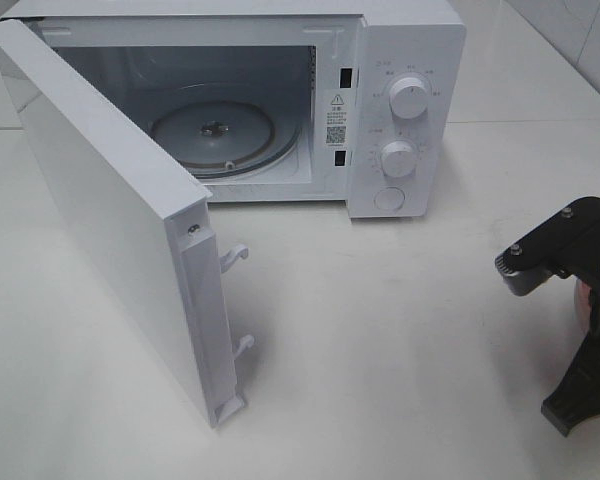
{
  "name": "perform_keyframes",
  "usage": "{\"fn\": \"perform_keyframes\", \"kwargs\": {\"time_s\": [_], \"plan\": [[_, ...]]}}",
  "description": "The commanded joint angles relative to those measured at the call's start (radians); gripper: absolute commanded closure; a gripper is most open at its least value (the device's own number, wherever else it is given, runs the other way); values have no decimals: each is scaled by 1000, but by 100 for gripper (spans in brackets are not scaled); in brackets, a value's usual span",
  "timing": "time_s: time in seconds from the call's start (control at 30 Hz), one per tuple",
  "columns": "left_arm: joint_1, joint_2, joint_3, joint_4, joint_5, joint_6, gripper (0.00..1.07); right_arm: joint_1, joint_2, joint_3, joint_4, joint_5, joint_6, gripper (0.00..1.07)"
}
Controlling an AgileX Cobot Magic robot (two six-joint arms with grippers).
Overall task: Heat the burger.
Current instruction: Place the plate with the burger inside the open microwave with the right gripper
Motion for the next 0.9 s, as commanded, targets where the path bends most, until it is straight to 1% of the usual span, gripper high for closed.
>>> {"fn": "perform_keyframes", "kwargs": {"time_s": [0.03, 0.1, 0.13, 0.17, 0.2, 0.23, 0.3, 0.33, 0.37, 0.4, 0.47, 0.5, 0.53, 0.57, 0.7, 0.9], "plan": [[-3, -1, 2, -2, -3, 0, 7, 66, -6, -10, -43, 30, -16, 107], [-3, -1, 2, -2, -3, 0, 7, 82, -6, -10, -43, 30, -19, 107], [-3, -1, 2, -2, -3, 0, 7, 117, -6, -10, -43, 31, -23, 107], [-3, -1, 2, -2, -3, 0, 7, 117, -6, -10, -43, 31, -23, 107], [-3, -1, 2, -2, -3, 0, 7, 150, -6, -10, -43, 33, -32, 107], [-3, -1, 2, -2, -3, 0, 7, 150, -6, -10, -43, 33, -32, 107], [-3, -1, 2, -2, -3, 0, 7, 201, -6, -10, -48, 35, -37, 107], [-3, -1, 2, -2, -3, 0, 7, 201, -6, -10, -48, 35, -37, 107], [-3, -1, 2, -2, -3, 0, 7, 235, -6, -10, -53, 36, -42, 107], [-3, -1, 2, -2, -3, 0, 7, 235, -6, -10, -53, 36, -42, 107], [-3, -1, 2, -2, -3, 0, 7, 278, -6, -10, -70, 39, -46, 107], [-3, -1, 2, -2, -3, 0, 7, 278, -6, -10, -70, 39, -46, 107], [-3, -1, 2, -2, -3, 0, 7, 302, -6, -10, -75, 39, -58, 107], [-3, -1, 2, -2, -3, 0, 7, 302, -6, -10, -75, 39, -58, 107], [-3, -1, 2, -2, -3, 0, 7, 352, -6, -10, -83, 44, -105, 107], [-3, -1, 2, -2, -3, 0, 7, 383, -6, -10, -125, 54, -135, 107]]}}
